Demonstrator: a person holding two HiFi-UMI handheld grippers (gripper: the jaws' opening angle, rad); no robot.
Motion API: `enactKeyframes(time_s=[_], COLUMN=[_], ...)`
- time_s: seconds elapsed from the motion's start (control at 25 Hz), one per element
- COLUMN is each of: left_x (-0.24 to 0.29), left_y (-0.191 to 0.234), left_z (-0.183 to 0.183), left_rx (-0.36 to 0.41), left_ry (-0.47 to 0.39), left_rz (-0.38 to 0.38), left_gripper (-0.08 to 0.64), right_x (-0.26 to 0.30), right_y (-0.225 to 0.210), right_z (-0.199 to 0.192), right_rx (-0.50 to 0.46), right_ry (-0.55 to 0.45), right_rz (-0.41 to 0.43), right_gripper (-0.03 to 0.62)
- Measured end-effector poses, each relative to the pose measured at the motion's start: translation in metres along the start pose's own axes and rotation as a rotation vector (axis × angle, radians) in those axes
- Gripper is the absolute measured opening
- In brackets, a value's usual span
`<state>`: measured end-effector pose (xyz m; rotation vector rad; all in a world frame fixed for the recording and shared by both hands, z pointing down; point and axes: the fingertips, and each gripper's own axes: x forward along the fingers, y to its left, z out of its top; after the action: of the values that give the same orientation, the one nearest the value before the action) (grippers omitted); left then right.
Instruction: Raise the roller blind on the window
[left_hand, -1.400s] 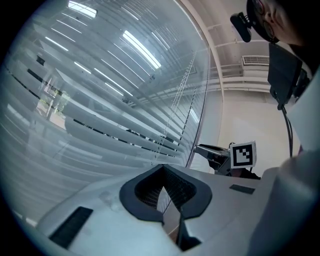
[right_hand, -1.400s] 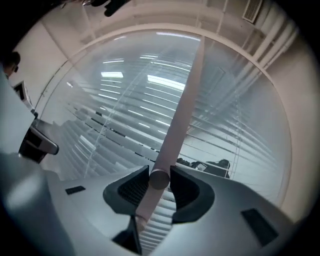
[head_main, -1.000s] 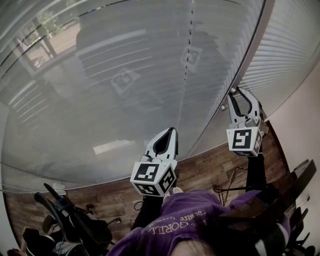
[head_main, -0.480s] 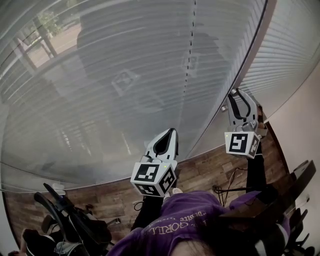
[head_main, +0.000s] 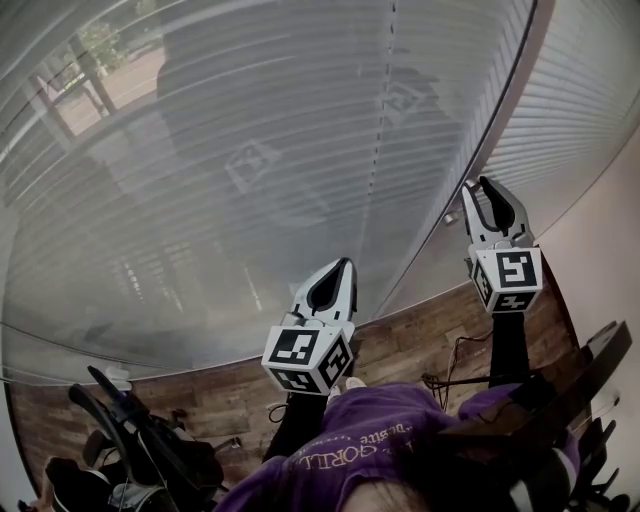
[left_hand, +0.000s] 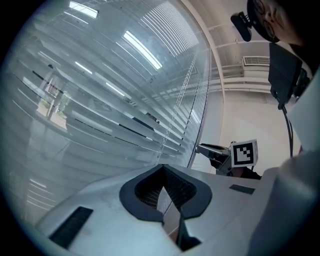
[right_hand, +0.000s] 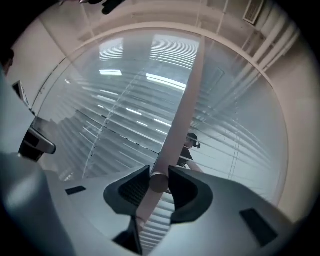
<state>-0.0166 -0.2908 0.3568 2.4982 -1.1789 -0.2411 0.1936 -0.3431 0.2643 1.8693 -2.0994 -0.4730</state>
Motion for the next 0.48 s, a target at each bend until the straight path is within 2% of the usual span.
enactKeyframes(time_s=[0.08, 0.2, 0.48], left_x=[0.000, 0.000, -0.002], left_y=[0.001, 0.002, 0.004], left_z=[0.000, -0.001, -0.003], left_rx=[-0.001, -0.002, -0.005], left_ry=[-0.001, 0.000, 0.000], left_rz=[0.001, 0.000, -0.002], left_gripper=[0.000, 0.000, 0.000], right_x=[0.001, 0.003, 0.004], right_y=[0.005, 0.013, 0.028], right_z=[0.006, 0.001, -0.014], right_rx=[-0.137, -0.445, -0.922], right_ry=[0.013, 0.038, 0.081], right_rz=[-0.008, -0.023, -0.071], right_gripper=[0.115, 0.114, 0.107])
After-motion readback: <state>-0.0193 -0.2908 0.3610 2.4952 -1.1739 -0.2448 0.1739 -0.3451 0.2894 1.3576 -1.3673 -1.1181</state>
